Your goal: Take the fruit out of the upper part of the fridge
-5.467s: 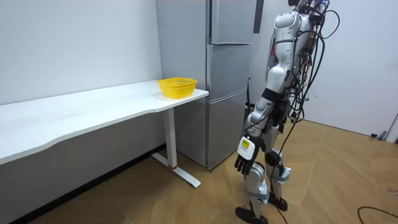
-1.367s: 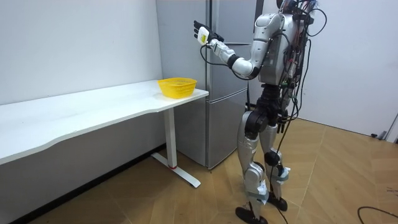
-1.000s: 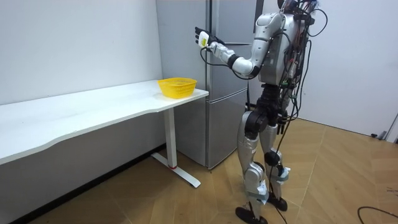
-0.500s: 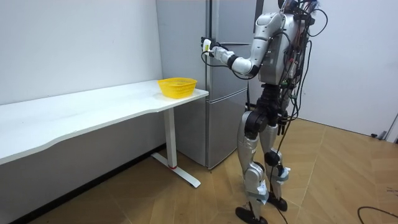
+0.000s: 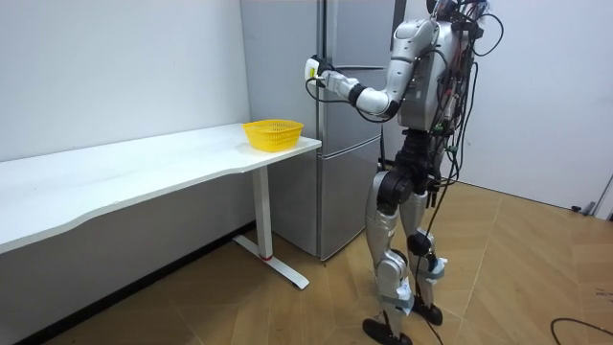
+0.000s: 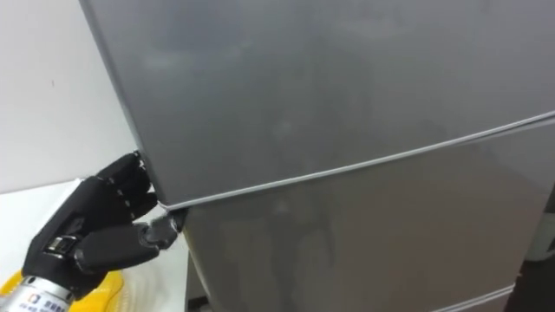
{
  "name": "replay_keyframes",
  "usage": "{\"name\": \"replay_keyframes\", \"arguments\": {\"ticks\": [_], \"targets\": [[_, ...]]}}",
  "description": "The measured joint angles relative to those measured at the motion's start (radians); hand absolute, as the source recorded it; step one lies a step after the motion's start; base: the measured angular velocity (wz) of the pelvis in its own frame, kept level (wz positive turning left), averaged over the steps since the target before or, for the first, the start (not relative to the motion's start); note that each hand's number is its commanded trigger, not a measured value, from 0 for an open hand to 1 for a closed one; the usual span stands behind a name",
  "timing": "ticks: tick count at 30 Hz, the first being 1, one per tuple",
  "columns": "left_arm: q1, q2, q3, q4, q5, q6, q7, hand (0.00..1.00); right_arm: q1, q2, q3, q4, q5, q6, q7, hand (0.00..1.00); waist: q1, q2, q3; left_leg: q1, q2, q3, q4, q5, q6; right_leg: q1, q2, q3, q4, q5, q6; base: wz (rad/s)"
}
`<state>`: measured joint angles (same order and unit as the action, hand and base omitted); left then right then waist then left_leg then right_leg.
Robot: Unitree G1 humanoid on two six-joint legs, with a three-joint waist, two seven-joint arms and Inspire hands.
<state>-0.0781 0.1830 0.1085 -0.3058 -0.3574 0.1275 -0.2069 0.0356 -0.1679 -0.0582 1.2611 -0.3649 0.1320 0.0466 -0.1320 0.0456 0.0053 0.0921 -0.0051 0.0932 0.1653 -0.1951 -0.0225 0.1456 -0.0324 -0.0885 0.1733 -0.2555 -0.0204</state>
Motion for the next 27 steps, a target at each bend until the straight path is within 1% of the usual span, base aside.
{"name": "replay_keyframes", "arguments": {"ticks": [3, 8, 10, 12, 13, 15, 16, 17, 19, 20, 21, 22, 23, 24, 25, 26, 27], "targets": [[-0.002, 0.005, 0.000, -0.005, -0.002, 0.002, -0.001, 1.00, -0.001, -0.001, 0.007, 0.005, 0.003, 0.000, 0.000, 0.00, 0.003, 0.000, 0.0001, -0.002, 0.000, -0.004, -0.001, 0.000, 0.000, 0.000, 0.000, -0.002, -0.001, 0.002, 0.003, 0.07], [-0.002, 0.032, -0.006, -0.029, -0.002, 0.002, -0.001, 1.00, -0.006, -0.002, 0.017, 0.017, 0.006, -0.008, -0.001, 0.00, 0.011, 0.000, 0.0000, -0.002, -0.001, -0.009, -0.001, 0.000, 0.000, 0.000, 0.000, -0.002, -0.001, 0.007, 0.008, 0.00], [-0.002, 0.034, -0.007, -0.040, -0.002, 0.002, -0.001, 1.00, -0.008, -0.003, 0.017, 0.024, 0.006, -0.011, -0.001, 0.00, 0.014, 0.000, -0.0001, -0.002, -0.002, -0.015, -0.001, 0.000, 0.000, 0.000, 0.000, -0.003, 0.000, 0.007, 0.008, 0.00], [-0.003, 0.033, -0.007, -0.073, -0.005, 0.002, -0.003, 1.00, -0.008, -0.003, 0.017, 0.027, 0.007, -0.011, -0.001, 0.00, 0.016, 0.000, 0.0000, 0.001, -0.002, -0.017, -0.002, 0.000, 0.000, 0.000, 0.000, -0.006, 0.006, 0.007, 0.008, 0.00], [-0.005, 0.033, -0.019, -0.105, -0.008, -0.001, -0.011, 1.00, -0.007, -0.003, 0.017, 0.028, 0.007, -0.011, 0.000, 0.00, 0.018, 0.000, 0.0002, 0.007, -0.001, -0.017, -0.003, 0.000, 0.000, 0.001, 0.000, -0.009, 0.015, 0.007, 0.008, -0.03], [-0.020, 0.032, -0.041, -0.140, -0.037, -0.014, -0.042, 1.00, -0.006, -0.003, 0.017, 0.027, 0.007, -0.011, 0.000, 0.00, 0.024, -0.002, 0.0007, 0.019, -0.001, -0.017, -0.006, 0.000, 0.000, 0.008, -0.001, -0.017, 0.016, 0.007, 0.008, -0.11], [-0.023, 0.032, -0.054, -0.156, -0.056, -0.024, -0.057, 1.00, -0.006, -0.003, 0.017, 0.027, 0.007, -0.012, 0.001, 0.00, 0.024, -0.007, 0.0032, 0.025, -0.001, -0.016, -0.009, 0.000, 0.000, 0.013, -0.001, -0.027, 0.013, 0.007, 0.008, -0.10], [-0.023, 0.033, -0.053, -0.162, -0.068, -0.025, -0.069, 1.00, -0.004, -0.004, 0.017, 0.027, 0.007, -0.013, 0.001, 0.00, 0.022, -0.006, 0.0003, 0.025, 0.000, -0.014, -0.010, 0.000, 0.000, 0.013, -0.001, -0.031, 0.014, 0.008, 0.009, 0.00], [-0.027, 0.032, -0.057, -0.167, -0.084, -0.025, -0.084, 1.00, -0.001, -0.005, 0.017, 0.027, 0.007, -0.012, 0.000, 0.00, 0.018, -0.002, -0.0009, 0.030, 0.003, -0.017, -0.014, 0.001, 0.001, 0.011, 0.001, -0.043, 0.026, 0.009, 0.011, 0.02], [-0.034, 0.032, -0.070, -0.167, -0.085, -0.025, -0.091, 1.00, 0.004, -0.005, 0.017, 0.027, 0.007, -0.013, 0.000, 0.00, 0.023, 0.003, 0.0024, 0.041, 0.014, -0.031, -0.022, 0.002, 0.003, -0.007, 0.007, -0.054, 0.069, 0.008, 0.011, -0.11], [-0.036, 0.032, -0.078, -0.167, -0.086, -0.025, -0.091, 1.00, 0.010, -0.005, 0.017, 0.029, 0.007, -0.014, 0.001, 0.00, 0.029, 0.008, 0.0043, 0.047, 0.030, -0.058, -0.027, 0.004, 0.006, -0.032, 0.012, -0.061, 0.119, 0.006, 0.014, -0.40], [-0.035, 0.035, -0.087, -0.167, -0.112, -0.030, -0.091, 1.00, 0.010, -0.003, 0.018, 0.032, 0.008, -0.022, 0.001, 0.00, 0.041, 0.039, 0.0100, 0.056, 0.063, -0.140, -0.035, 0.007, 0.009, -0.104, 0.041, -0.021, 0.155, -0.028, 0.014, -0.92], [-0.036, 0.038, -0.076, -0.168, -0.117, -0.045, -0.091, 1.00, -0.011, 0.000, 0.039, 0.030, 0.000, -0.036, 0.009, 0.00, 0.054, 0.018, 0.0051, 0.043, 0.069, -0.161, -0.028, 0.002, 0.004, -0.188, 0.048, 0.006, 0.074, 0.044, -0.026, -0.90], [-0.036, 0.032, -0.063, -0.164, -0.115, -0.042, -0.090, 1.00, -0.016, -0.005, 0.050, 0.022, -0.002, -0.043, 0.012, 0.00, 0.043, 0.027, 0.0056, 0.035, 0.083, -0.156, -0.022, -0.011, -0.010, -0.196, 0.047, -0.024, 0.096, 0.079, -0.041, -0.48], [-0.044, 0.024, -0.076, -0.163, -0.110, -0.032, -0.093, 1.00, -0.015, -0.009, 0.078, 0.014, 0.007, -0.047, 0.010, 0.00, 0.008, 0.026, 0.0067, 0.030, 0.088, -0.115, -0.015, -0.016, -0.020, -0.176, 0.052, -0.055, 0.077, 0.087, -0.045, 0.16], [-0.044, 0.025, -0.079, -0.163, -0.109, -0.027, -0.103, 1.00, -0.014, -0.009, 0.081, 0.016, 0.008, -0.045, 0.011, 0.00, -0.004, 0.020, 0.0105, 0.032, 0.090, -0.087, -0.015, -0.014, -0.022, -0.169, 0.052, -0.058, 0.074, 0.087, -0.046, 0.25], [-0.044, 0.026, -0.085, -0.164, -0.110, -0.021, -0.124, 1.00, -0.004, -0.017, 0.082, 0.023, 0.009, -0.038, 0.018, 0.00, -0.008, 0.016, 0.0128, 0.040, 0.095, -0.034, -0.021, -0.011, -0.027, -0.160, 0.056, -0.058, 0.072, 0.088, -0.046, 0.21]]}}
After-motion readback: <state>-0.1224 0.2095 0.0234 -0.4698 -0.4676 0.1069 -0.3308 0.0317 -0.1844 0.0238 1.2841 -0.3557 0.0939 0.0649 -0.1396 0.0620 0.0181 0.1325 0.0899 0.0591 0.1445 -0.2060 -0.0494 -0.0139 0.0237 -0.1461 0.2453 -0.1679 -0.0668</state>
